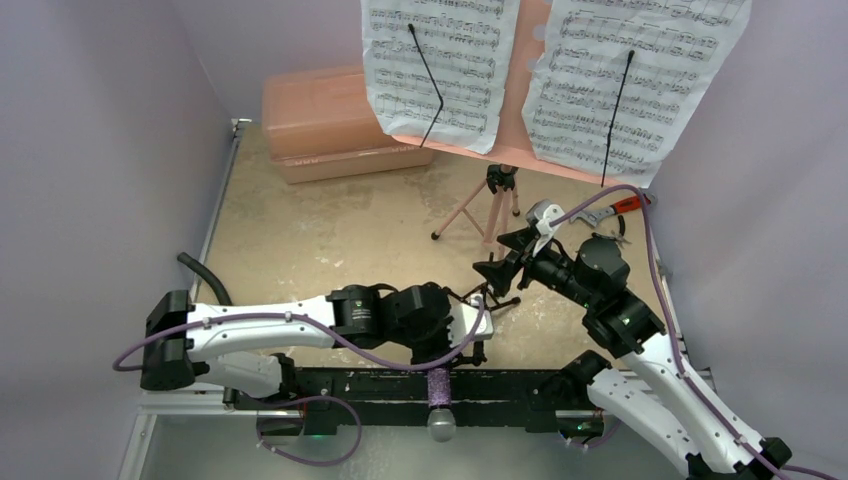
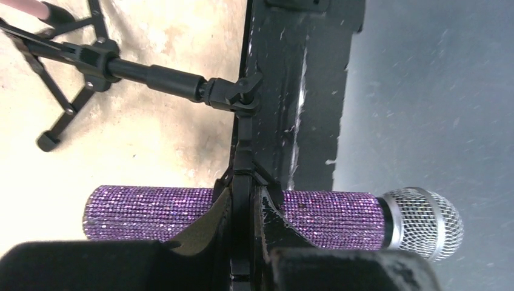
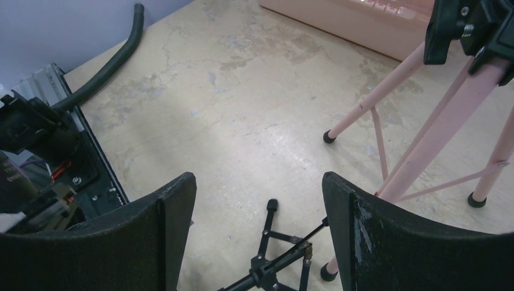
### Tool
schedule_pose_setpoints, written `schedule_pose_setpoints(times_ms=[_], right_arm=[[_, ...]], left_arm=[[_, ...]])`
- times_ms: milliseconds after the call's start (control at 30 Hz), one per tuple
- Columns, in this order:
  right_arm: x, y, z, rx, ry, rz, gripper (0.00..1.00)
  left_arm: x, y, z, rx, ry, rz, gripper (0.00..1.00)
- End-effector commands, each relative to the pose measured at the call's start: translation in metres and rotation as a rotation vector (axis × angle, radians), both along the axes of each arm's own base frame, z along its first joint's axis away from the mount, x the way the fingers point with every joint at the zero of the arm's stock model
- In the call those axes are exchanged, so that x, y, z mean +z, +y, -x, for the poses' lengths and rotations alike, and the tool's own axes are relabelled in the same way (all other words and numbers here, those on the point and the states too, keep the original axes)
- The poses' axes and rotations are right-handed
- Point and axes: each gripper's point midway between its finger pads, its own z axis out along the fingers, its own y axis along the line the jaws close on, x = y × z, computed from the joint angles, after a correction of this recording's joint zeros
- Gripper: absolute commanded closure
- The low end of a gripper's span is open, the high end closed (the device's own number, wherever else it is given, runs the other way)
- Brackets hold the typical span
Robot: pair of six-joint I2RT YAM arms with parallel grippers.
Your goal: Set up the instrument practice props
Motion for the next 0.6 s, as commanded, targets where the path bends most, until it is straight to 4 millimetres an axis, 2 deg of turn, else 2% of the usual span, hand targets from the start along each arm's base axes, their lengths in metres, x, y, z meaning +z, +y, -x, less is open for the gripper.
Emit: schedule_pose_setpoints(times_ms=[0,133,300,433,567], right_arm=[[0.04,0.001,-0.002,-0.016,-0.067,-0.077,0.21],[0.047,0.001,-0.003,-0.017,-0.077,-0.087,0.21],[0.05,0.002,-0.003,-0.017,-0.078,-0.099,0.21],[0.054,0.003,-0.003,-0.016,-0.078,-0.115,0.21],[0.057,0.003,-0.002,-0.013,-0.081,-0.122,0.21]], left_arm=[[0.077,-0.028,0.004,0.061,0.09,0.307,1.0],[0.098,-0.03,0.005,0.091,0.162,0.375,1.0],[0.111,-0.031,0.0,0.173,0.291,0.411,1.0],[0.109,-0.032,-0.016,0.284,0.489,0.424,1.0],[0.117,-0.037,-0.025,0.328,0.575,0.462,1.0]])
